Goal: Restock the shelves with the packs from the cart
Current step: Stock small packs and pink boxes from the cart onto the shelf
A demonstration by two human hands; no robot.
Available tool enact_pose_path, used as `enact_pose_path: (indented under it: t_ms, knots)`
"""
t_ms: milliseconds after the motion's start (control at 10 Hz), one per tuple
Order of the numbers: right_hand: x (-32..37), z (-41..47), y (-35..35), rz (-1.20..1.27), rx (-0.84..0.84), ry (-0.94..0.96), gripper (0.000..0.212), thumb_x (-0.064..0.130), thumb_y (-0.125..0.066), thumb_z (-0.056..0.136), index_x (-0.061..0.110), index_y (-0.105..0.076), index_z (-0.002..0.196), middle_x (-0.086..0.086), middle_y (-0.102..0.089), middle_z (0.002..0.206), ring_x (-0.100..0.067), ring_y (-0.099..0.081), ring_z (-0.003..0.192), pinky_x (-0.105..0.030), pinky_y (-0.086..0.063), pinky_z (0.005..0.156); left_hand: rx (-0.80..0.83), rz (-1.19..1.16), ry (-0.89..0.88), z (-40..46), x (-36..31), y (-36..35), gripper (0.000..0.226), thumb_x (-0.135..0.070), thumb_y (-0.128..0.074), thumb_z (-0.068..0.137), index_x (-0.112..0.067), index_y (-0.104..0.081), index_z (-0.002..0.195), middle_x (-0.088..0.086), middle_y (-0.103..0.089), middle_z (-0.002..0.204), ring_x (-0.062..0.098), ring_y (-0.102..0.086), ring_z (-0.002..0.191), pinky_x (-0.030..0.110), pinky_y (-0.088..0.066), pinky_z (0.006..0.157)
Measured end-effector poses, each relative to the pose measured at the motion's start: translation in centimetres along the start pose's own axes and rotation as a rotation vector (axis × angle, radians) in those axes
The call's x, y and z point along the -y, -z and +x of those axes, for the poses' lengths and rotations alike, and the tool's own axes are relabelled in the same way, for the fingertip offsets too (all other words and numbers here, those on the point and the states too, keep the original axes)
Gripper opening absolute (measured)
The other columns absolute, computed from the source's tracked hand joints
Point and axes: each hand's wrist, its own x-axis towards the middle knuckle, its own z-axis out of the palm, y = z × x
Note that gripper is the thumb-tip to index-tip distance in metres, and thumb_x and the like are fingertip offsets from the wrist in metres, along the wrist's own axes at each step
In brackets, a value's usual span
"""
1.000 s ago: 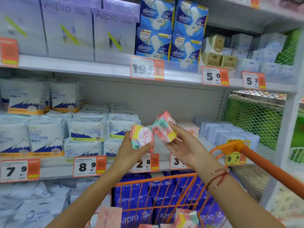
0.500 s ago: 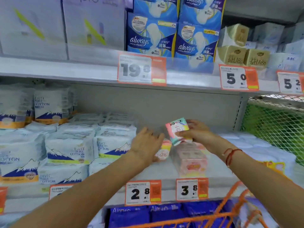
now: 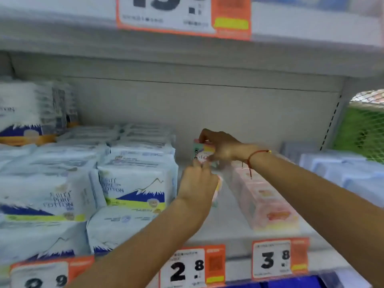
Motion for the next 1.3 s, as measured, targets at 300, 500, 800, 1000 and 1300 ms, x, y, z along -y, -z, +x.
enact_pose_path:
  t_ms: [300,500,800,1000,1300]
  knots:
    - [0.0,4.0,-3.3,-0.133,0.013,0.082,0.038,0.018,-0.066,0.082,0.023,-0.056,0.118,-0.006,-0.046,0.128,-0.026,-0.044,0.118,-0.037,-0.042,0.09,-0.014,-0.045,-0.03,-0.4,0.5,-0.1,0.042,-0.007,-0.054,0.089,-0.007,-0.047,0.13,0.015,-0.039,0.129,0.033,-0.041,0.119,0.028,-0.02,0.052]
    - [-0.6,4.5,-4.0,-0.154,-0.044,0.002,0.044,0.019,-0.068,0.082,0.023,-0.052,0.122,-0.008,-0.048,0.12,-0.027,-0.051,0.111,-0.03,-0.037,0.076,-0.02,-0.049,-0.034,0.1,0.1,-0.4,0.036,-0.004,-0.045,0.094,-0.004,-0.047,0.129,0.015,-0.039,0.13,0.033,-0.042,0.116,0.031,-0.021,0.052]
    - [-0.7,5.9,-5.3,-0.161,-0.112,-0.009,0.044,0.013,-0.064,0.084,0.024,-0.055,0.126,-0.008,-0.049,0.122,-0.028,-0.051,0.113,-0.03,-0.037,0.076,-0.026,-0.087,-0.041,-0.4,0.3,0.0,0.04,-0.005,-0.049,0.092,-0.003,-0.043,0.131,0.016,-0.035,0.131,0.033,-0.038,0.12,0.027,-0.013,0.049]
    - [-0.9,5.3,-3.5,0.052,0.087,-0.064,0.068,0.013,-0.071,0.079,0.026,-0.042,0.139,-0.005,-0.043,0.139,-0.023,-0.041,0.129,-0.028,-0.036,0.098,0.021,-0.057,-0.056,-0.2,0.1,-0.1,0.041,-0.005,-0.049,0.093,-0.001,-0.041,0.133,0.016,-0.034,0.133,0.033,-0.038,0.121,0.026,-0.015,0.049]
    - [-5.8,1.8,0.3,0.141,0.145,-0.327,0.033,0.011,-0.059,0.087,0.01,-0.061,0.12,-0.015,-0.06,0.127,-0.033,-0.053,0.123,-0.038,-0.047,0.097,0.11,-0.083,0.099,1.5,-1.3,1.8,0.032,0.003,-0.055,0.086,-0.008,-0.057,0.116,0.01,-0.057,0.118,0.028,-0.056,0.11,0.025,-0.041,0.06]
